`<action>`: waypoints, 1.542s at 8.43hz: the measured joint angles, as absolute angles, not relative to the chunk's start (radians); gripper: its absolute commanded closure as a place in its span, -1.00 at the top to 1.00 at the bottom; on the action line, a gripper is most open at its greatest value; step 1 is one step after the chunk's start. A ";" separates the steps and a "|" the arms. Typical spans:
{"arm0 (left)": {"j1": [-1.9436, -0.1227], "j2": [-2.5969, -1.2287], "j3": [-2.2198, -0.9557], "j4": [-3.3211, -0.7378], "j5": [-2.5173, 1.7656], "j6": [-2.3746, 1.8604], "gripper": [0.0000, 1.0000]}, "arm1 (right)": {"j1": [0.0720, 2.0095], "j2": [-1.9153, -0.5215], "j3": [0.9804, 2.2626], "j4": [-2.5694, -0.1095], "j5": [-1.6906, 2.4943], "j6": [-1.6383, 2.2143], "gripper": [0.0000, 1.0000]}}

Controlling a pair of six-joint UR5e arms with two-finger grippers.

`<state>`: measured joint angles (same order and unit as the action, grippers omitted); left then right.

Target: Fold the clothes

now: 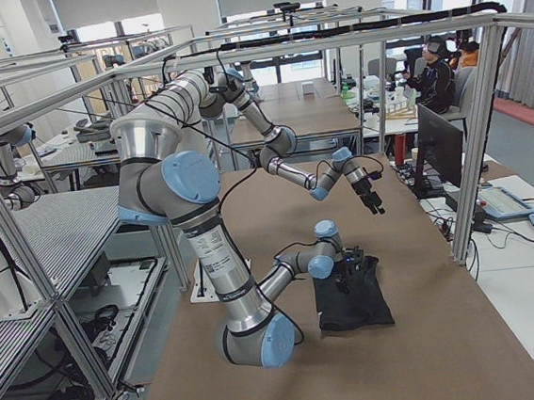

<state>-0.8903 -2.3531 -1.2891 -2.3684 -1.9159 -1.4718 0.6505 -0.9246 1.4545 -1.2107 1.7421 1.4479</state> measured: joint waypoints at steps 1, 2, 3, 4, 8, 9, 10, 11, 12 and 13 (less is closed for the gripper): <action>-0.891 -2.353 -1.287 -2.369 -1.916 -1.469 0.89 | 0.692 -0.910 1.404 -1.214 1.733 1.361 0.88; -0.891 -2.355 -1.283 -2.370 -1.916 -1.467 0.89 | 0.737 -0.887 1.332 -1.214 1.728 1.265 0.88; -0.891 -2.359 -1.276 -2.371 -1.915 -1.466 0.89 | 0.782 -0.852 1.254 -1.213 1.726 1.179 0.88; -0.892 -2.363 -1.271 -2.372 -1.915 -1.466 0.89 | 0.818 -0.826 1.199 -1.210 1.726 1.116 0.88; -0.964 -2.395 -1.225 -2.366 -1.960 -1.418 0.89 | 1.028 -0.814 1.148 -1.249 1.817 0.813 0.89; -1.028 -2.403 -1.189 -2.362 -2.009 -1.354 0.89 | 1.108 -0.820 1.149 -1.299 1.863 0.672 0.89; -1.098 -2.407 -1.145 -2.349 -2.054 -1.258 0.89 | 1.188 -0.834 1.150 -1.345 1.889 0.503 0.89; -1.163 -2.409 -1.111 -2.299 -2.079 -1.127 0.89 | 1.260 -0.864 1.151 -1.374 1.901 0.337 0.89; -1.228 -2.410 -1.095 -2.231 -2.086 -0.990 0.89 | 1.320 -0.901 1.155 -1.387 1.906 0.218 0.89; -1.296 -2.406 -1.089 -2.177 -2.088 -0.856 0.89 | 1.376 -0.943 1.172 -1.394 1.909 0.118 0.89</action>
